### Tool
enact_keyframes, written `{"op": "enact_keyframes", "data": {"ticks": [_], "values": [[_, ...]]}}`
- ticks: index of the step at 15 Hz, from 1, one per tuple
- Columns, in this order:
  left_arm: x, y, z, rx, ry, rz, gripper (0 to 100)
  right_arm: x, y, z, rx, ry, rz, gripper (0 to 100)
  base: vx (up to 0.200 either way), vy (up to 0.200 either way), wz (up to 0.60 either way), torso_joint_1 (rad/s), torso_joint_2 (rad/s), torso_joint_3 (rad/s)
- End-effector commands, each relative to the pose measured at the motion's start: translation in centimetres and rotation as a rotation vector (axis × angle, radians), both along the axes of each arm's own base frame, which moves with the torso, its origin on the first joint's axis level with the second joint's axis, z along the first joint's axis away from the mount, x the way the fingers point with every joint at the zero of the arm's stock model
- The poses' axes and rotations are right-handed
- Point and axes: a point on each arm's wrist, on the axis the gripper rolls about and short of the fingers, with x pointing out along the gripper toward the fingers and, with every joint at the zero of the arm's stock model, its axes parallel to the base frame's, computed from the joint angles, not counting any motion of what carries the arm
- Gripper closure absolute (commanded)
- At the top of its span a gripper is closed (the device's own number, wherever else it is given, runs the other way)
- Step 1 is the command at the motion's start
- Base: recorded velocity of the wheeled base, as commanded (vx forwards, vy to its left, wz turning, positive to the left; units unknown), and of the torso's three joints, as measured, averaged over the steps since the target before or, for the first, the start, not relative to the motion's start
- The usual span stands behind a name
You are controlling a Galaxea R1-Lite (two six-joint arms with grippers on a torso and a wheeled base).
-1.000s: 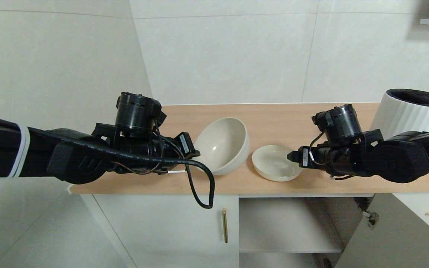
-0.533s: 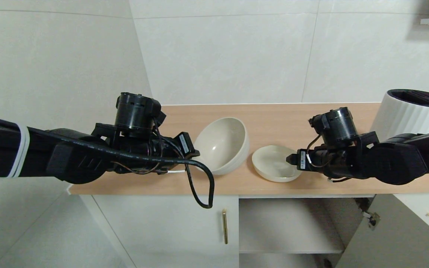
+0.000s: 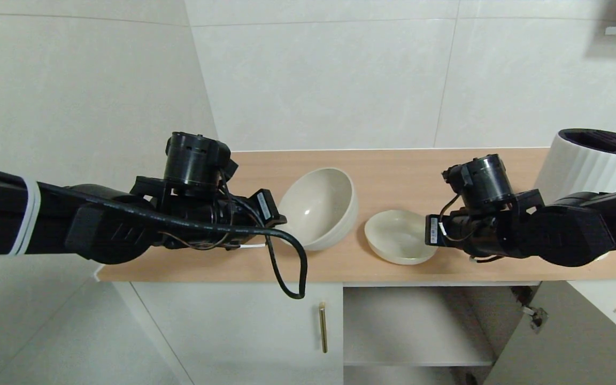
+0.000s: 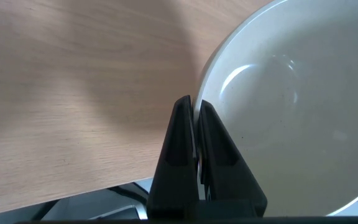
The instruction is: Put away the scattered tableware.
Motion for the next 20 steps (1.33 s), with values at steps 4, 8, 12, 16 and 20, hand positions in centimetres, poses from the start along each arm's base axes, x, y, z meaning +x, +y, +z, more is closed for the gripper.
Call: {"op": "enact_keyframes", "data": {"ticks": [4,8,12,16,20], "values": [[-2.4,1.2,1.0,-0.003,-0.014,-0.001,100,-2.5,-1.5,3.2,0.042,-0.064,0.009,100,0.000,0.000,0.00,0.000,0.00,0.000],[-8.0,3.8,1.6,0.046,-0.057,-0.049,100,-9.1,-4.6,7.9,0.109,-0.044,0.117,100,0.000,0.000,0.00,0.000,0.00,0.000],[-10.3,4.7,2.0,0.076,-0.100,-0.084,100,-13.6,-6.4,7.9,0.148,0.042,0.215,100,0.000,0.000,0.00,0.000,0.00,0.000],[-10.1,4.7,1.3,0.085,-0.073,-0.090,100,-14.0,-6.7,6.7,0.129,0.072,0.209,100,0.000,0.000,0.00,0.000,0.00,0.000],[-9.8,4.4,0.9,0.083,-0.057,-0.106,100,-14.0,-6.6,6.1,0.120,0.099,0.213,100,-0.050,0.000,0.00,0.002,0.00,0.003]]}}
